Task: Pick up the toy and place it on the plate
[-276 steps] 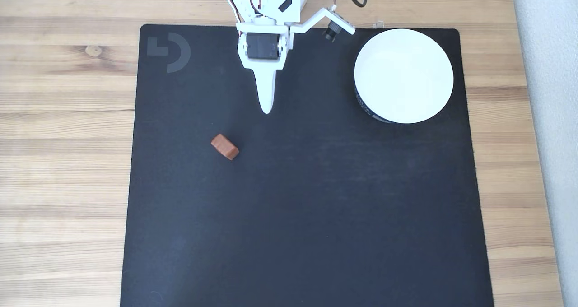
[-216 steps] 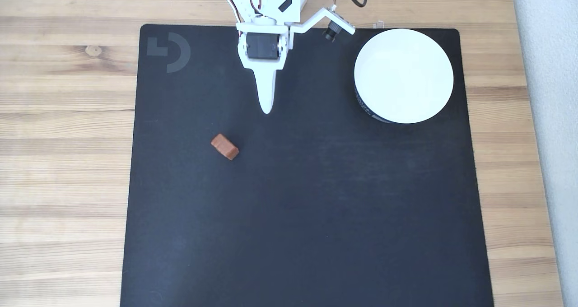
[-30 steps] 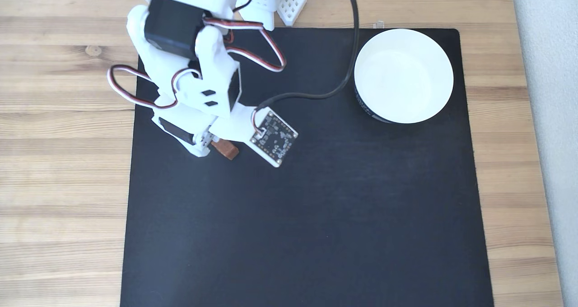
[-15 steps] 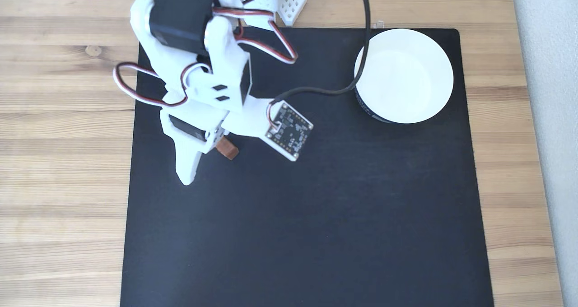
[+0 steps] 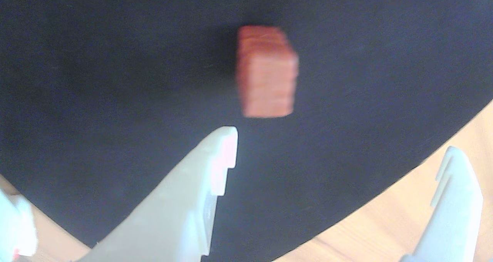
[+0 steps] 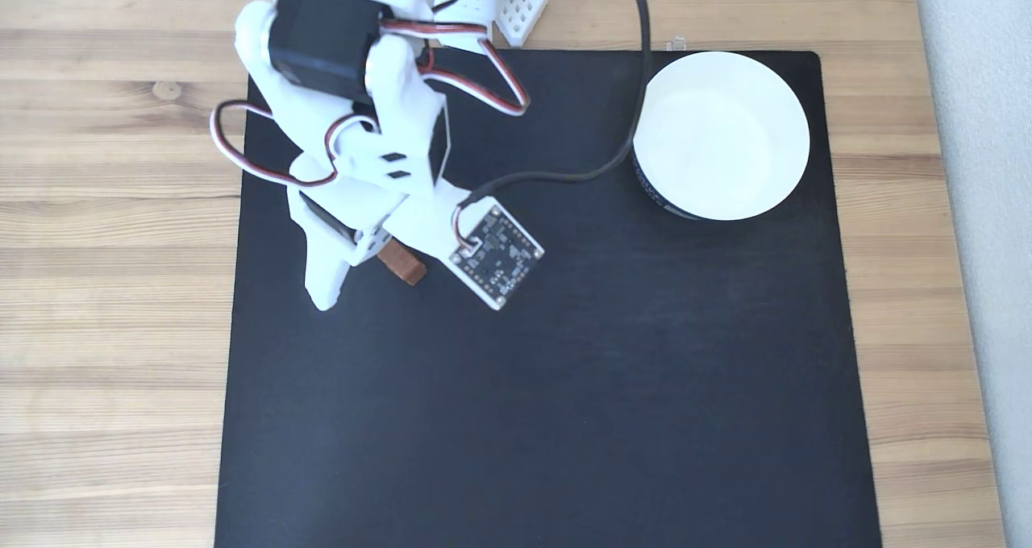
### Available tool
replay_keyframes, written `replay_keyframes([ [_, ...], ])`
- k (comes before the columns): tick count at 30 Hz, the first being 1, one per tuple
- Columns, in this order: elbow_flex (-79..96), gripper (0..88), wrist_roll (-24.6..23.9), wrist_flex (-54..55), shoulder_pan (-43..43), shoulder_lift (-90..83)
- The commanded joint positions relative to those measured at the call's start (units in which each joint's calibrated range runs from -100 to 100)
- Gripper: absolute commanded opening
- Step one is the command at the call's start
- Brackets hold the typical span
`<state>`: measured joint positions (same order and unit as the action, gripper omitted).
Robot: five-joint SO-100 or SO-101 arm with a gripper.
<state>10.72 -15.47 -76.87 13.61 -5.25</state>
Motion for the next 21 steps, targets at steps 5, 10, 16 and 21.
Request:
replay_keyframes([
  [5, 0.0, 36.8, -6.6, -3.1, 0.0, -0.1],
  [10, 0.0, 36.8, -6.4, -3.1, -0.2, -0.1],
  [16, 0.0, 36.8, -6.4, -2.6, -0.2, 0.0],
  [21, 0.0, 36.7, -6.5, -2.6, -0.3, 2.4],
])
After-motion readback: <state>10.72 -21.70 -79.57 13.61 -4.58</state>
